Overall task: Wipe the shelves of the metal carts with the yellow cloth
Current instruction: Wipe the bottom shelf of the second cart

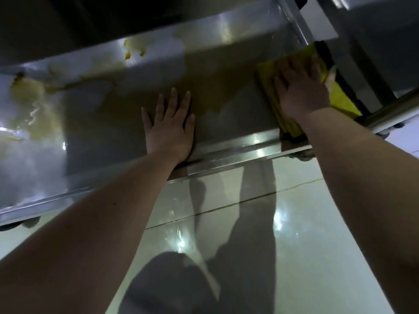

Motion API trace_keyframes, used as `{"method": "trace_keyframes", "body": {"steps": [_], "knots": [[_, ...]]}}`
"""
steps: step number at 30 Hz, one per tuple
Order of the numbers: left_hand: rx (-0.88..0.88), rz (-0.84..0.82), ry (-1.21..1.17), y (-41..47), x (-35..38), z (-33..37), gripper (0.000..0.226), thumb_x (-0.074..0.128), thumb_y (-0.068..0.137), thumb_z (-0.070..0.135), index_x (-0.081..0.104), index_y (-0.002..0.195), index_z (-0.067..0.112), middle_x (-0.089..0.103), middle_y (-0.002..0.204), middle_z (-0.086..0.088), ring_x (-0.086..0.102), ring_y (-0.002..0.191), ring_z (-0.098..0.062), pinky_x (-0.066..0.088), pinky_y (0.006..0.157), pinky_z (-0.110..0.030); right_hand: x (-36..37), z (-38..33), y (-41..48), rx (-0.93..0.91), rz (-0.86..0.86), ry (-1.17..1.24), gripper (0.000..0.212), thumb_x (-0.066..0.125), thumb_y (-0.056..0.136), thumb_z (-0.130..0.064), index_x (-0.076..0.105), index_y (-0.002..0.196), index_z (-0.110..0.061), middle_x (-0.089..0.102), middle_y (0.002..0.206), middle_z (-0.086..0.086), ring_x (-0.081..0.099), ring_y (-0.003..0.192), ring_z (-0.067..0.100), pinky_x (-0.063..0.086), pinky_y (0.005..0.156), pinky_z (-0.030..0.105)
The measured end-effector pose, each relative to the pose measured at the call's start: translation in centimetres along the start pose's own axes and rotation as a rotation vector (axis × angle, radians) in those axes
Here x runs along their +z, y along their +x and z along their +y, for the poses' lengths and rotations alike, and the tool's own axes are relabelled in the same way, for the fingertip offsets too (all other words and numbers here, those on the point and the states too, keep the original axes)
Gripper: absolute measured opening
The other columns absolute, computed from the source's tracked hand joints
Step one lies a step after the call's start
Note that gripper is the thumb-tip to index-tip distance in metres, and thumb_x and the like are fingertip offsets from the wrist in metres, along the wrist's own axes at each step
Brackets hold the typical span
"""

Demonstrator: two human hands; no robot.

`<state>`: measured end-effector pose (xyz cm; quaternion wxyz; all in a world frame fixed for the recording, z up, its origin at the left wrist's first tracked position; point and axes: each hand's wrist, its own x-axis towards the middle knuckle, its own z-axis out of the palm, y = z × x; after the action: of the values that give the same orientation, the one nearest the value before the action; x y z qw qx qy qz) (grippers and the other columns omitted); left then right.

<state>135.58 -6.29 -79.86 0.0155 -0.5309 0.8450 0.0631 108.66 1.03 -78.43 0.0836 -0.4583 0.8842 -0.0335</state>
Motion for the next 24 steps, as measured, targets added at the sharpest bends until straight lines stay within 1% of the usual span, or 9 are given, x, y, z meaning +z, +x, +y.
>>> {"method": "trace_keyframes", "body": {"steps": [2, 4, 9, 11, 13, 17, 19, 22, 24], "knots": [[0.005, 0.004, 0.004, 0.1, 0.0, -0.1, 0.055, 0.015, 0.102, 0.043, 0.000, 0.155, 0.037, -0.005, 0.164, 0.010, -0.007, 0.151, -0.018, -0.005, 0.119, -0.053, 0.2, -1.8, 0.9, 0.147, 0.025, -0.016, 0.052, 0.018, 0.103, -0.044, 0.018, 0.154, -0.036, 0.011, 0.164, -0.008, -0.004, 0.150, 0.035, -0.009, 0.113, 0.066], [-0.001, 0.023, 0.002, 0.1, 0.2, -0.1, 0.057, 0.017, 0.103, 0.039, -0.002, 0.156, 0.032, -0.006, 0.164, 0.009, -0.007, 0.151, -0.017, -0.005, 0.120, -0.052, 0.7, -6.5, 0.5, 0.163, -0.008, 0.021, 0.053, 0.018, 0.101, -0.045, 0.016, 0.154, -0.038, 0.008, 0.164, -0.009, -0.004, 0.150, 0.036, -0.009, 0.111, 0.069], [-0.222, 0.101, -0.083, 0.0, 0.5, -0.5, 0.060, 0.024, 0.103, 0.031, 0.001, 0.157, 0.019, 0.001, 0.165, 0.001, -0.010, 0.151, -0.018, -0.009, 0.119, -0.052, 2.9, -16.3, -4.8, -0.309, -0.025, 0.020, 0.054, 0.020, 0.099, -0.051, 0.015, 0.152, -0.044, 0.004, 0.164, -0.012, -0.008, 0.149, 0.036, -0.011, 0.109, 0.069], [-0.250, 0.096, -0.082, 0.0, 0.6, -0.6, 0.060, 0.023, 0.102, 0.031, 0.001, 0.157, 0.021, 0.001, 0.165, 0.003, -0.011, 0.151, -0.019, -0.010, 0.119, -0.053, 2.8, -14.9, -4.6, -0.427, -0.038, 0.005, 0.054, 0.024, 0.099, -0.052, 0.016, 0.152, -0.045, 0.005, 0.164, -0.012, -0.008, 0.150, 0.035, -0.010, 0.111, 0.068], [-0.226, 0.078, -0.078, 0.0, 0.6, -0.5, 0.058, 0.021, 0.103, 0.033, 0.002, 0.157, 0.027, -0.002, 0.164, 0.008, -0.010, 0.151, -0.018, -0.008, 0.119, -0.053, 2.2, -11.4, -2.4, -0.430, -0.006, -0.030, 0.052, 0.026, 0.101, -0.049, 0.021, 0.152, -0.044, 0.011, 0.163, -0.011, -0.003, 0.150, 0.034, -0.007, 0.114, 0.066], [-0.211, 0.064, -0.076, 0.4, 0.6, -0.2, 0.056, 0.019, 0.103, 0.035, 0.002, 0.156, 0.032, -0.003, 0.164, 0.012, -0.005, 0.151, -0.017, -0.006, 0.120, -0.051, 0.4, -3.2, 2.7, -0.058, 0.015, -0.003, 0.050, 0.021, 0.103, -0.046, 0.022, 0.153, -0.039, 0.014, 0.163, -0.004, -0.001, 0.149, 0.038, -0.007, 0.114, 0.065], [-0.197, 0.047, -0.070, 0.5, 0.4, -0.2, 0.056, 0.019, 0.103, 0.036, 0.002, 0.156, 0.033, -0.003, 0.164, 0.012, -0.005, 0.151, -0.016, -0.005, 0.120, -0.049, 0.2, -1.7, 3.3, -0.005, 0.010, 0.045, 0.050, 0.022, 0.103, -0.046, 0.021, 0.153, -0.037, 0.011, 0.164, -0.002, -0.006, 0.149, 0.041, -0.013, 0.112, 0.065], [-0.112, 0.018, -0.048, 0.8, -0.1, -1.4, 0.055, 0.019, 0.103, 0.042, 0.001, 0.156, 0.037, -0.003, 0.164, 0.013, -0.004, 0.151, -0.016, -0.003, 0.121, -0.045, -0.3, -0.7, 3.4, -0.118, -0.041, 0.142, 0.050, 0.031, 0.104, -0.042, 0.023, 0.153, -0.037, 0.008, 0.165, -0.001, -0.007, 0.149, 0.039, -0.015, 0.113, 0.064], [0.000, 0.001, -0.012, 1.2, -0.6, -3.1, 0.056, 0.020, 0.102, 0.048, 0.002, 0.155, 0.040, -0.002, 0.164, 0.013, -0.003, 0.151, -0.016, -0.001, 0.122, -0.043, -1.2, 0.7, 3.3, -0.237, -0.117, 0.068, 0.053, 0.031, 0.102, -0.048, 0.016, 0.153, -0.044, 0.003, 0.165, -0.003, -0.007, 0.150, 0.035, -0.013, 0.115, 0.060]]}}
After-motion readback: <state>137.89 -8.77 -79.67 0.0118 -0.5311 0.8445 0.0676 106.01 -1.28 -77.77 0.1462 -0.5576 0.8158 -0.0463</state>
